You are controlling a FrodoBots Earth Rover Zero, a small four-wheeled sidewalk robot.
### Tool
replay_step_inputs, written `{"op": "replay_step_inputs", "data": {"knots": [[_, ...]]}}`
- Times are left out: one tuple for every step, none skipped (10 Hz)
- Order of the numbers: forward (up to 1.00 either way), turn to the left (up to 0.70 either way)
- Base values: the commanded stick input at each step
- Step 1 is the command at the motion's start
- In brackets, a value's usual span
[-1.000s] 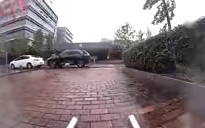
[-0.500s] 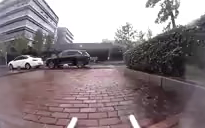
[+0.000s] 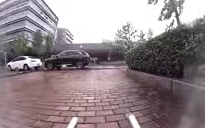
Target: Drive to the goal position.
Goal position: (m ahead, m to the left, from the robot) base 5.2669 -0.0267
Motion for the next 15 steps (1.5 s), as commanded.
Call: {"op": "replay_step_inputs", "data": {"knots": [[0.70, 0.00], [0.70, 0.00], [0.70, 0.00], [0.70, 0.00], [0.70, 0.00], [0.70, 0.00], [0.70, 0.00], [0.70, 0.00], [0.70, 0.00], [0.70, 0.00], [0.70, 0.00], [0.70, 0.00], [0.70, 0.00], [0.70, 0.00], [0.70, 0.00]]}}
